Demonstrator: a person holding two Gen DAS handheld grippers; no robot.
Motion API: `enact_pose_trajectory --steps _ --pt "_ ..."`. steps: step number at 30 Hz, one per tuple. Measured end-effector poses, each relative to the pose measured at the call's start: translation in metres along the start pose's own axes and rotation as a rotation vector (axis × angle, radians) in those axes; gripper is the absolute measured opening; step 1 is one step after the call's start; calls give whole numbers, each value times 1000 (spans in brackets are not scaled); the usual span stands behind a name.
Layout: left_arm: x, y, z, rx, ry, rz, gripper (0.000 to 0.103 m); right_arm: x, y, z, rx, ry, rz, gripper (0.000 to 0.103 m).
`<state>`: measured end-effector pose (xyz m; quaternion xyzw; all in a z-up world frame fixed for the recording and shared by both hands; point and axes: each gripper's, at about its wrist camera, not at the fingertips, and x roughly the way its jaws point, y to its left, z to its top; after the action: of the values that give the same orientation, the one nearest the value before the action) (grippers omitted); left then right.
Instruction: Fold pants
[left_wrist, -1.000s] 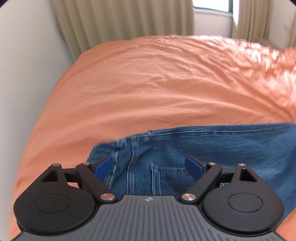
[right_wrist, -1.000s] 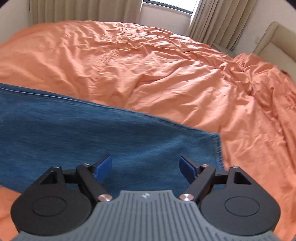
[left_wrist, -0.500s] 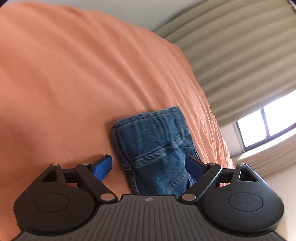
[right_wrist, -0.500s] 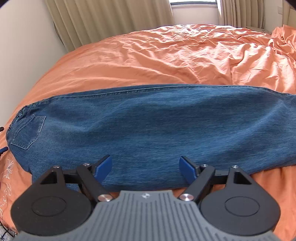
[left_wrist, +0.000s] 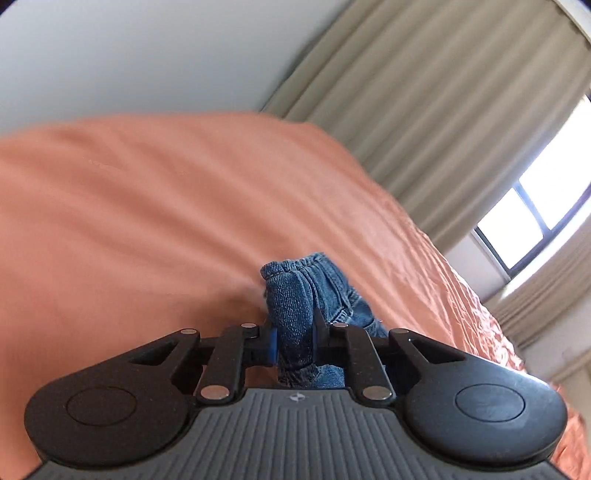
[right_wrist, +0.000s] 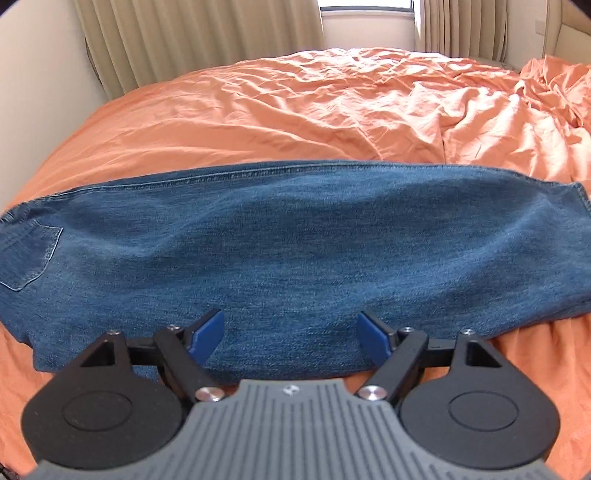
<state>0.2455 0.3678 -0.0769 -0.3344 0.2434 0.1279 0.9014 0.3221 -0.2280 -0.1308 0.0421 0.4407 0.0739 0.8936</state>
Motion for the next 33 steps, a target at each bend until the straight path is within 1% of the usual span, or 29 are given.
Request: enact_pose_trajectory --steps 2,4,5,7,8,10,13,15,17,18,19,20,21,23,25,27,28,31,32,33 --pt "-12 -10 10 41 -24 4 17 -6 -4 3 -1 -9 -9 75" --pt "-7 -1 17 46 2 27 17 -10 -10 4 12 -5 -11 75" --pt "-1 6 17 55 14 58 17 -11 -14 4 15 -2 -19 75" --pt "20 19 7 126 34 149 17 -12 -24 2 26 1 -41 75" --pt "29 25 2 137 54 179 17 -12 -30 1 36 4 -52 74" --pt "49 33 -9 153 84 209 17 -13 -47 -1 81 9 -71 70" --pt "69 33 -20 197 97 244 19 -20 -76 -3 160 3 -90 69" --pt "76 30 -19 202 116 265 24 -28 -95 -3 206 -8 -114 69" --pt "77 21 -15 238 126 297 40 -40 -118 -5 259 -26 -131 69" --pt "73 15 -14 265 122 309 52 -48 -131 -6 292 -37 -138 69" --pt "68 9 -12 299 107 334 59 -54 -143 -7 319 -49 -143 69" --pt "58 6 -11 326 87 348 69 -61 -157 -9 351 -66 -151 69" --pt "50 0 -11 348 59 354 72 -68 -171 -12 384 -82 -162 69" --pt "34 -13 -9 374 25 353 73 -82 -201 -18 453 -112 -185 68" --pt "17 -28 -12 401 10 334 72 -91 -232 -22 528 -132 -199 64" --pt "12 -50 -20 434 35 295 70 -94 -257 -25 593 -146 -196 62" --pt "5 -60 -25 452 56 264 69 -93 -272 -26 631 -152 -186 62" --pt "3 -91 -50 486 102 188 67 -82 -310 -23 732 -168 -130 54" --pt "6 -101 -58 499 112 171 64 -77 -319 -22 756 -175 -116 47" --pt "8 -109 -65 510 123 160 62 -70 -329 -21 787 -182 -95 45"
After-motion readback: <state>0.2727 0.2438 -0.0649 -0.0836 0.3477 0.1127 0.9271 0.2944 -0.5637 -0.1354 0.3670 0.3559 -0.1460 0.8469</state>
